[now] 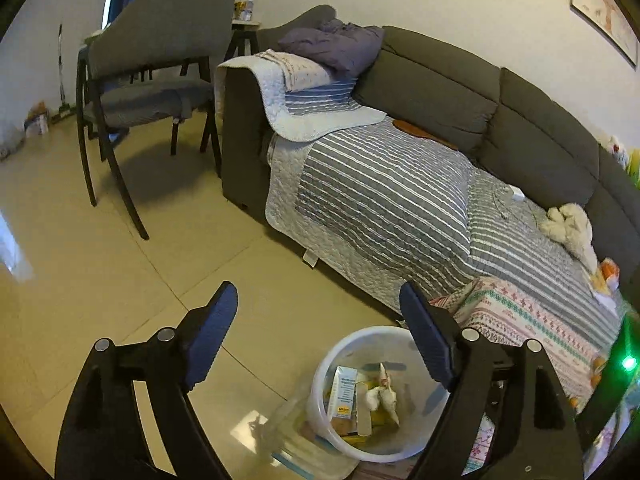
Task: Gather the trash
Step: 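Open the left tool to drop the tissue while the right tool drops the wrapper into the bin, then move both tools back over the table toward the orange snack and crumpled paper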
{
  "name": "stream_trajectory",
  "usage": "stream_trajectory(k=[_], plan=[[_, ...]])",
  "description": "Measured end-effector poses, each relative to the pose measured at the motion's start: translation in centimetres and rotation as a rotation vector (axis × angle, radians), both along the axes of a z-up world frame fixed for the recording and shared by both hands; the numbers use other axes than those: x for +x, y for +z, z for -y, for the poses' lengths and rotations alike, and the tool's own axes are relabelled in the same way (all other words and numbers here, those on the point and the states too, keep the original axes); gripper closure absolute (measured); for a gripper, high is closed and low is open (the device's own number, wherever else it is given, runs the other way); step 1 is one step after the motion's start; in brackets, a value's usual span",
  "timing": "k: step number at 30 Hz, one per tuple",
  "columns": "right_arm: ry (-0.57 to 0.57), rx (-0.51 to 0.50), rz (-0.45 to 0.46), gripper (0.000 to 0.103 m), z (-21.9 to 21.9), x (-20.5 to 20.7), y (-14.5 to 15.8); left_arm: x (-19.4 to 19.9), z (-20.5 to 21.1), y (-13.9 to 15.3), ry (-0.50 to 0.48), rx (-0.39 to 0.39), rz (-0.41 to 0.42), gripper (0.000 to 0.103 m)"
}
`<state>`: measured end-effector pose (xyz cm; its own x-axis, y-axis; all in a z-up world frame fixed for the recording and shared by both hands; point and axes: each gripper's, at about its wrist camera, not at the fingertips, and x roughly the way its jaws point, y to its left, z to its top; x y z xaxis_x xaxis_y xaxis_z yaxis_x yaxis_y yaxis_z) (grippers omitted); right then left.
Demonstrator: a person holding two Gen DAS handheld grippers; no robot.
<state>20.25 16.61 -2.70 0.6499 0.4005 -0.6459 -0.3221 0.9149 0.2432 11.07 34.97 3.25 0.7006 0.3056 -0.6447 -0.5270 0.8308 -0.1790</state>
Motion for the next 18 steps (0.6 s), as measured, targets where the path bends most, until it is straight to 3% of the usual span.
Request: stream_trajectory(k=[2,8,18], plan=[[-0.038,-0.015,0.016,0.017,0.9,0.1,0.5,0.2,1.0,0.0,-0.009,0.033,-0.008,0.014],[-0.119,-0.063,0.071,0.014,4.9,0.2,1.9,0.7,5.1,0.4,-0.039,0.158,-0.015,0.007],[-0.227,-0.136,0.141,0.014,11.5,-0.8,3.2,2.5,11.4,-0.1,-0.135,0.202,-0.035,0.007]])
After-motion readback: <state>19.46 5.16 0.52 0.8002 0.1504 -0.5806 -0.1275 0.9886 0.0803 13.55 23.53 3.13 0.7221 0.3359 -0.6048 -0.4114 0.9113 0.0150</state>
